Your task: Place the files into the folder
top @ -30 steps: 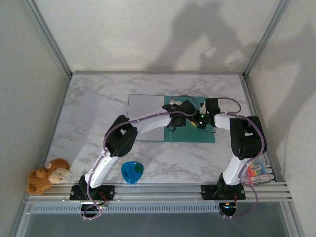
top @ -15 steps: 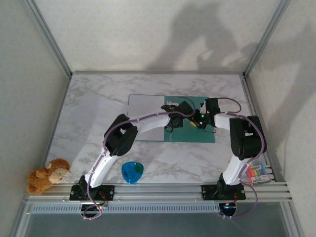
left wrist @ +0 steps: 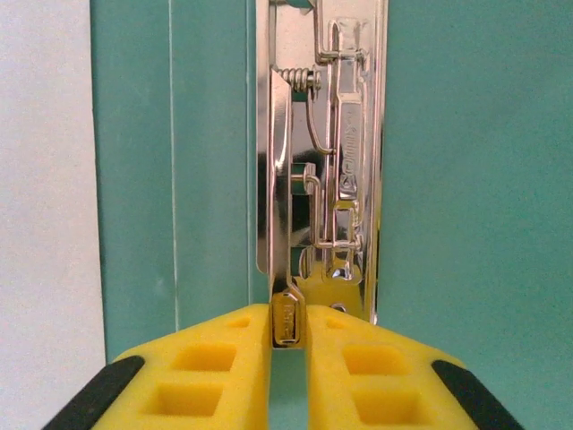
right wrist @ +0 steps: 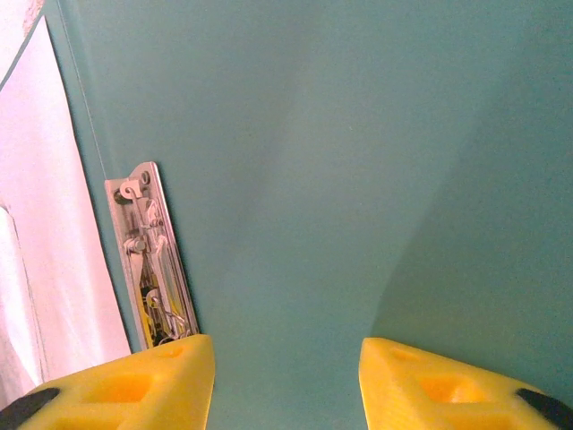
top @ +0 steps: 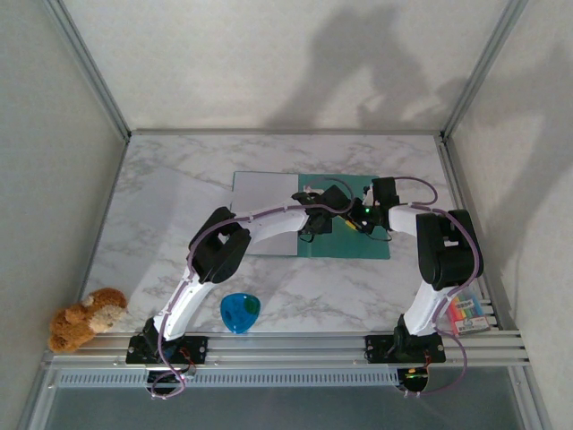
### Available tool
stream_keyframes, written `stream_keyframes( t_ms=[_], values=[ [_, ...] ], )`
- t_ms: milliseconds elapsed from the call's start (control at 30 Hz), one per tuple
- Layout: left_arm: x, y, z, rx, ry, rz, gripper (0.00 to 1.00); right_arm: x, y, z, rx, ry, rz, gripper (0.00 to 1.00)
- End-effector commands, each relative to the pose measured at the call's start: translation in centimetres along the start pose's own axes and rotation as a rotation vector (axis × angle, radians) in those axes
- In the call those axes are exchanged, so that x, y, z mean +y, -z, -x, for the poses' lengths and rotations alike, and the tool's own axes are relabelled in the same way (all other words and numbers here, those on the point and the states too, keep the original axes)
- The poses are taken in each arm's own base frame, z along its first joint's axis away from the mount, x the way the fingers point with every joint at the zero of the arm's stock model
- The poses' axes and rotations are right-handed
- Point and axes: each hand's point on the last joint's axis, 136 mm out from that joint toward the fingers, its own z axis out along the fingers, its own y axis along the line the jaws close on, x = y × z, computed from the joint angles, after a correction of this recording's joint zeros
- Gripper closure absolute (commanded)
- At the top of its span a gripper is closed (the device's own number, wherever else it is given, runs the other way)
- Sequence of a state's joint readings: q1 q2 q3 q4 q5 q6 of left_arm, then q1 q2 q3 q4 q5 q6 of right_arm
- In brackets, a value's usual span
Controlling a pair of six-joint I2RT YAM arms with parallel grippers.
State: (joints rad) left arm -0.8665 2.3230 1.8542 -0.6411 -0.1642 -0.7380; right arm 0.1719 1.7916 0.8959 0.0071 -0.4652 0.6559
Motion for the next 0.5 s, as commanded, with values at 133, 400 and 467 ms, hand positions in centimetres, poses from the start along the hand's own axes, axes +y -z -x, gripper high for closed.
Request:
stream_keyframes(
  t_ms=[133,400,467],
  values=[
    [0.6,-0.2,0.1,0.008,0.014,0.019,0.81,-2.8,-1.1,-3.2,0.111,-0.066,-0.094,0.53],
    [0.8,0.7,1.1,-0.025,0.018,0.034,0.7,-2.9,-1.1,-3.2,0.114,-0.068,-0.093,0.53],
    [0.7,0.8,1.2,-0.028,0.019,0.032,0.71,-2.8,-1.1,-3.2,0.113,-0.065,-0.092,0.53]
  ],
)
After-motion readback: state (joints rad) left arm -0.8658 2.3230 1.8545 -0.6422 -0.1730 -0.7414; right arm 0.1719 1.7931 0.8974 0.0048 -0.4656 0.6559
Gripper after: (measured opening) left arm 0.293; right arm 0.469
